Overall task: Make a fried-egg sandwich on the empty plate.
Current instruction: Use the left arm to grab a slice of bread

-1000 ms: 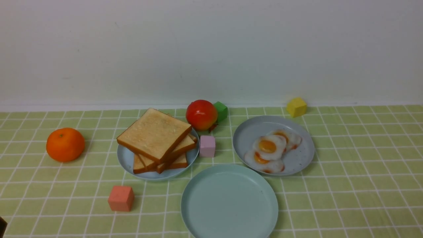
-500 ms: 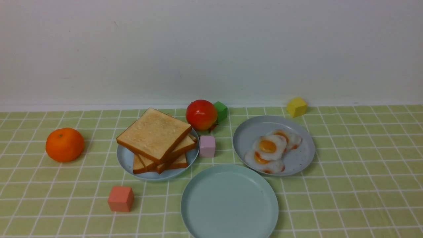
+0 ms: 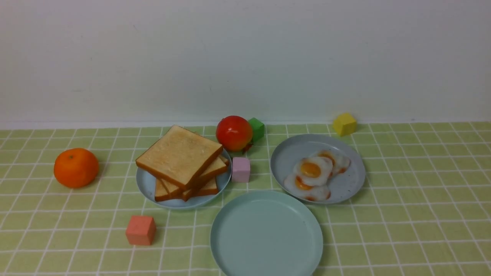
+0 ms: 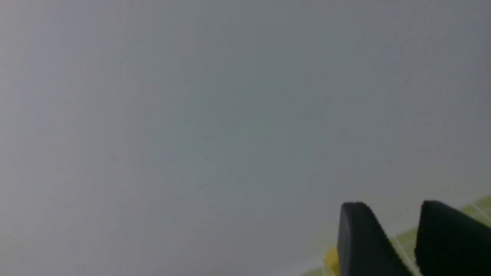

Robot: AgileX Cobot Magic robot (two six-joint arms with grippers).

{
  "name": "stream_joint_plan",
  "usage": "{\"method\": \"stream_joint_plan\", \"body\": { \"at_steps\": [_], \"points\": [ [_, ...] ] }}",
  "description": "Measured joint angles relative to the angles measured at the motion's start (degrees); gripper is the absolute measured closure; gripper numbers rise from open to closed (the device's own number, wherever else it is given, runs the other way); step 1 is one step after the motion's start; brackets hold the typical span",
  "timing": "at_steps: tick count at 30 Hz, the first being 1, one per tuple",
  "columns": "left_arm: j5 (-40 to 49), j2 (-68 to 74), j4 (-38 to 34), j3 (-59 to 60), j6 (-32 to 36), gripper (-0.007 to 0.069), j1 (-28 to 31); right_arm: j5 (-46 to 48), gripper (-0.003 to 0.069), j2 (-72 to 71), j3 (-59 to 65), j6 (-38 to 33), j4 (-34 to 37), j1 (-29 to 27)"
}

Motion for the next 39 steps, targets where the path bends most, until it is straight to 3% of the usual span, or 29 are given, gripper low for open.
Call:
{"method": "stream_joint_plan", "body": {
  "at_steps": [3, 8, 11, 14, 18, 24, 34, 39],
  "points": [
    [5.9, 7.3, 0.7, 0.0, 0.0, 0.0386, 0.0, -0.2, 0.0418, 4.3, 1.8, -2.8, -0.1, 0.0],
    [5.9, 18.0, 0.8, 0.0, 0.0, 0.0386, 0.0, -0.1, 0.0418, 9.7, 4.0, -7.3, 2.3, 0.0],
    [4.7, 26.9, -2.4, 0.0, 1.0, 0.0386, 0.0, 5.6, 0.0418, 14.1, 4.6, -12.6, 7.6, 0.2],
    [3.2, 31.9, -5.6, 0.0, 4.5, 0.0386, 0.1, 9.9, 0.0418, 17.4, 4.7, -18.9, 11.4, 1.4],
    [-0.6, 41.2, -14.7, -0.6, 14.9, 0.0386, 0.1, 13.6, 0.0418, 24.2, 4.1, -32.7, 23.8, 5.5],
    [-2.6, 54.8, -23.1, -6.8, 26.7, 0.0386, 0.2, 15.2, 0.0418, 31.2, 1.6, -46.2, 35.5, 7.9],
    [-3.4, 71.7, -24.2, -22.4, 30.6, 0.0303, 0.2, 16.8, 0.0418, 32.5, -0.6, -50.2, 38.2, 7.9],
    [2.2, 76.7, -26.0, -29.7, 36.1, 0.0249, 2.3, 18.0, 0.0418, 32.5, -0.6, -50.3, 38.3, 7.9]
  ]
}}
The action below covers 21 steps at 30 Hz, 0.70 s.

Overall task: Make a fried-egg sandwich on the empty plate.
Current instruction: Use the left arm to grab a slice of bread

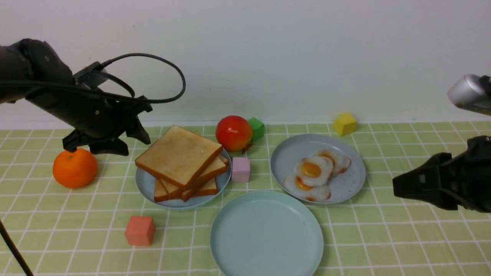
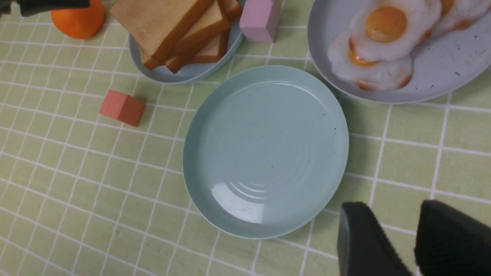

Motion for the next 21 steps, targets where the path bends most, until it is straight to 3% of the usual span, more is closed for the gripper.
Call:
{"method": "stream_joint_plan", "body": {
  "at_steps": [9, 21],
  "points": [
    [7.9, 6.3, -14.6, -3.8, 20.0, 0.0244, 6.7, 1.3, 0.0418, 0.0, 0.0, 0.0, -0.1, 0.0],
    [6.9, 9.0, -18.1, -4.0, 22.2, 0.0246, 6.5, 2.1, 0.0418, 0.0, 0.0, 0.0, 2.4, 0.0]
  ]
}}
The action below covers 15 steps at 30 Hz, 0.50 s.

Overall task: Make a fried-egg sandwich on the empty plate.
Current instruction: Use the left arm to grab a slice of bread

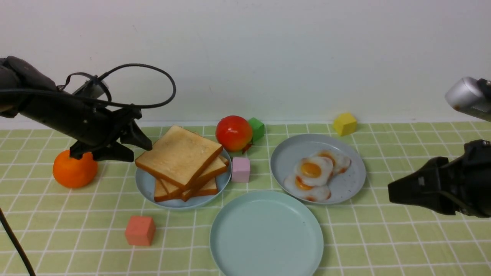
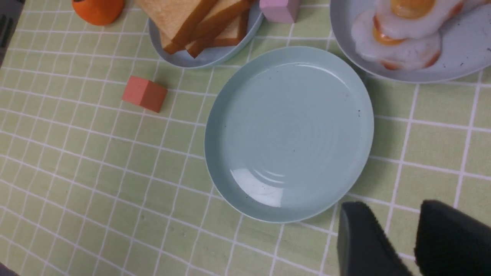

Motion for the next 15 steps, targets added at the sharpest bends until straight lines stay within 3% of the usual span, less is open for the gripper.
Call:
{"method": "stream_joint_plan", "body": {
  "at_steps": [9, 15],
  "points": [
    [2.0, 0.0, 0.9, 0.0, 0.6, 0.0253, 0.0, -1.5, 0.0418, 0.0, 0.0, -0.1, 0.0, 0.0],
    [2.5, 1.1, 1.4, -0.1, 1.5, 0.0340, 0.0, -1.9, 0.0418, 0.0, 0.0, -0.1, 0.0, 0.0]
  ]
}}
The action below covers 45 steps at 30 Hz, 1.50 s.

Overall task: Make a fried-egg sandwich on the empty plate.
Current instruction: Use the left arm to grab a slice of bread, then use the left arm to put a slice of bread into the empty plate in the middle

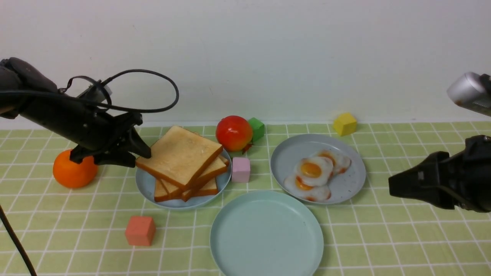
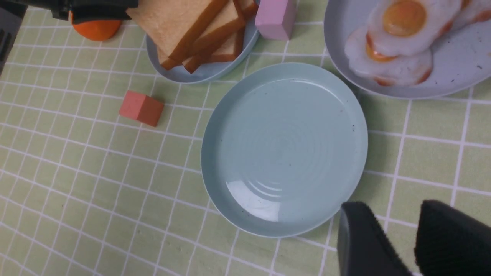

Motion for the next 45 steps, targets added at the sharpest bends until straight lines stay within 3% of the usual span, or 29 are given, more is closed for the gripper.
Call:
{"method": "stream_joint_plan", "body": {
  "at_steps": [2, 8, 13, 21, 22, 25, 30, 34, 45],
  "points": [
    [0.3, 0.3, 0.0, 0.0, 0.6, 0.0372, 0.0, -0.1, 0.0418, 0.0, 0.0, 0.0, 0.0, 0.0],
    [1.5, 0.5, 0.0, -0.4, 2.4, 0.0605, 0.0, -0.1, 0.0418, 0.0, 0.0, 0.0, 0.0, 0.0],
    [3.7, -0.4, 1.8, -1.5, 2.9, 0.0609, 0.0, -0.1, 0.0418, 0.0, 0.0, 0.0, 0.0, 0.0],
    [12.2, -10.8, 0.7, -2.5, 17.8, 0.0609, -2.6, 0.1, 0.0418, 0.0, 0.0, 0.0, -0.4, 0.0],
    [15.2, -12.3, -0.1, -2.7, 22.1, 0.0609, -5.6, 0.1, 0.0418, 0.0, 0.0, 0.0, -0.4, 0.0],
    [17.7, -12.5, -0.1, -2.7, 26.5, 0.0609, -11.8, -0.1, 0.0418, 0.0, 0.0, 0.0, -0.4, 0.0],
    [15.5, -9.7, 2.6, -2.7, 28.7, 0.0609, -20.0, -0.1, 0.0418, 0.0, 0.0, 0.0, -0.4, 0.0],
    [9.8, -5.0, 9.8, -2.7, 29.3, 0.0609, -26.1, -0.3, 0.0418, 0.0, 0.0, -0.1, -0.4, 0.0],
    [2.8, 0.0, 14.6, -2.7, 29.4, 0.0603, -29.4, -2.2, 0.0418, 0.0, 0.0, 0.2, -0.4, 0.0]
  ]
}}
